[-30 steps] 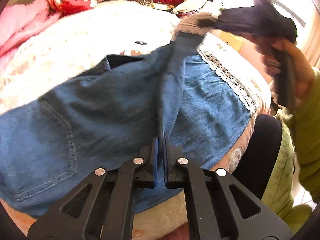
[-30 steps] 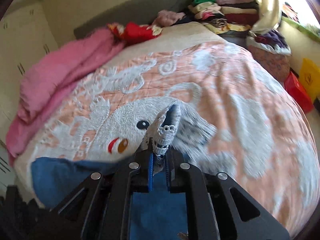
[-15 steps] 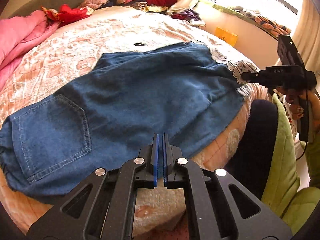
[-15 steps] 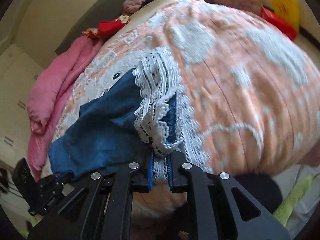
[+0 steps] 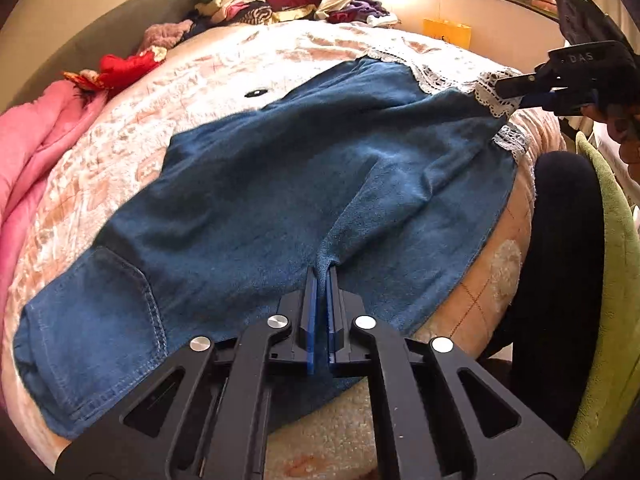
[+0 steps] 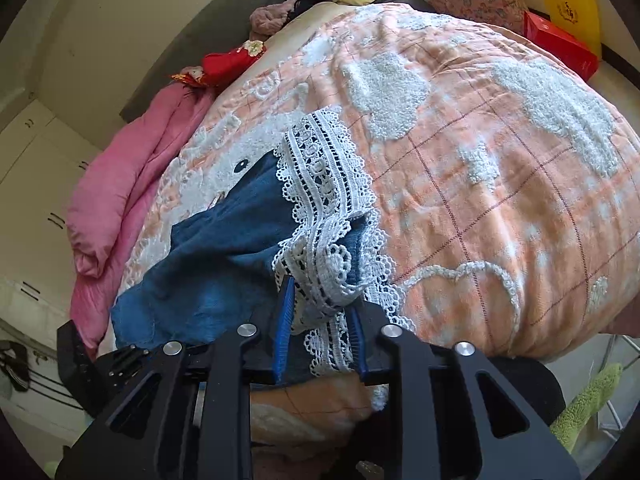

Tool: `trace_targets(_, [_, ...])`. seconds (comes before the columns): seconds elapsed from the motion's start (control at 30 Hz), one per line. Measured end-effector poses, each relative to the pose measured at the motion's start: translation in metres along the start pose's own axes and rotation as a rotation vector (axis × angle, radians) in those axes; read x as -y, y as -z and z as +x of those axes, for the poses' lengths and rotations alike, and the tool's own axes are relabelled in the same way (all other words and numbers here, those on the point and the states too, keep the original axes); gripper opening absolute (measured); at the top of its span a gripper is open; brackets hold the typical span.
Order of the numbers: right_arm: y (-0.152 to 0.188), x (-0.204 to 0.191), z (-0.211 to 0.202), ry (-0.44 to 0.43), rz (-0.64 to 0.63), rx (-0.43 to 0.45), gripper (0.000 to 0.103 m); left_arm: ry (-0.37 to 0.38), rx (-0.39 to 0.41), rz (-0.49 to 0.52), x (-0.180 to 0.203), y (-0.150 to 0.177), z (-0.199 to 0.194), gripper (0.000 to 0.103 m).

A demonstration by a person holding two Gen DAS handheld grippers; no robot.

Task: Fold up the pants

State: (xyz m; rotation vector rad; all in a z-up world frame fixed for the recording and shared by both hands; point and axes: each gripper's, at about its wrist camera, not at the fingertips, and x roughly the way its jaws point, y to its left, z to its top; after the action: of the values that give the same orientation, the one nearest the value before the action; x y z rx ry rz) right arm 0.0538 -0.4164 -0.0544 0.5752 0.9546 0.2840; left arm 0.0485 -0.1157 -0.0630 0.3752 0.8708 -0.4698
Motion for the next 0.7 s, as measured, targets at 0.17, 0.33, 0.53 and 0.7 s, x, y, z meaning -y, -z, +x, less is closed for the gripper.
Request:
trace_targets(0.17, [0.004, 0.005, -0.011, -0.016, 0.016, 0.002, 0.017, 0.062, 0.045, -0.06, -0.015, 0.008, -0.032, 0.0])
trace_targets(0.33, [0.02, 0.009, -0.004, -0.004, 0.027, -0.056, 0.017, 0.085, 0.042, -0.075, -0.02, 0.017, -0.042, 0.0])
trace_targets(0.53, [0.028, 0.019, 0.004, 0.04, 0.066, -0.071, 0.016, 0.126, -0.015, -0.081, -0.016, 0.027, -0.024, 0.002])
trace_targets(0.7, [0.026, 0.014, -0.015, 0.143, 0.042, -0.019, 0.034, 0.162, 0.011, -0.148, -0.029, 0.032, -0.039, 0.028])
